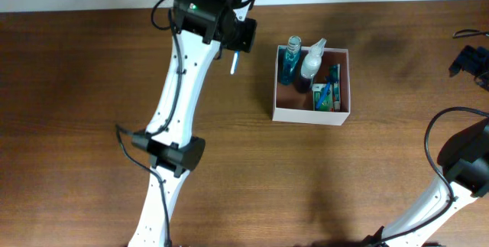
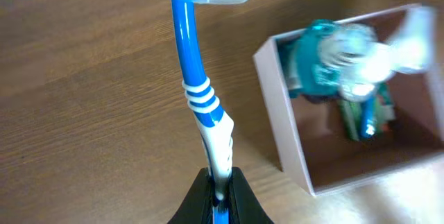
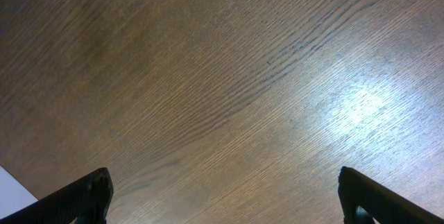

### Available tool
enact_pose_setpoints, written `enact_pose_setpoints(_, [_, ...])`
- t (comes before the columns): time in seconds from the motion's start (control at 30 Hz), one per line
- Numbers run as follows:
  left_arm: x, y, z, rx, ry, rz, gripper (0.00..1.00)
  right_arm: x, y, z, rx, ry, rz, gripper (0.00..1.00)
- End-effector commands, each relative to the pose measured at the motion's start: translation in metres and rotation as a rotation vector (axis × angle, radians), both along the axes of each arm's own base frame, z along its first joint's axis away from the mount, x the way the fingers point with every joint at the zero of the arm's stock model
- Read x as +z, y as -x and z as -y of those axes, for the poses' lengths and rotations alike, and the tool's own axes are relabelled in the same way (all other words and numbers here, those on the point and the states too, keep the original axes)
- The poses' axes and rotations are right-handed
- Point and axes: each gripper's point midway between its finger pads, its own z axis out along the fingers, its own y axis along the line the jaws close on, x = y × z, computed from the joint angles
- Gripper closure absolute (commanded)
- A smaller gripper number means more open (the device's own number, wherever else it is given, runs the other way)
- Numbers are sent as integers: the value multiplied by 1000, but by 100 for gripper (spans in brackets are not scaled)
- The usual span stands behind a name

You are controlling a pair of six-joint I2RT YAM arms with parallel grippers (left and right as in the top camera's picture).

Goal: Pack container
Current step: 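Lift the toothbrush and carry it over the pink box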

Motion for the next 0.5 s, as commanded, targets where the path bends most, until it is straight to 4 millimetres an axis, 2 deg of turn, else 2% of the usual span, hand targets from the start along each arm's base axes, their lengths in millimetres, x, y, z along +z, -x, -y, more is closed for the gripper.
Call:
enact_pose_setpoints(0.0, [37,27,20,-59,45,54,99,2,3,3,-15,11,-2,1])
enact_pose_setpoints(0.17, [49,54,62,-236,20,114,99,3,3,3,-15,11,-1,1])
enact_pose_setpoints(0.33, [51,87,106,-359,21,130,99,2,3,3,-15,11,-2,1])
enact_pose_setpoints(0.47, [53,108,132,-477,2,163,99,3,3,3,-15,11,-2,1])
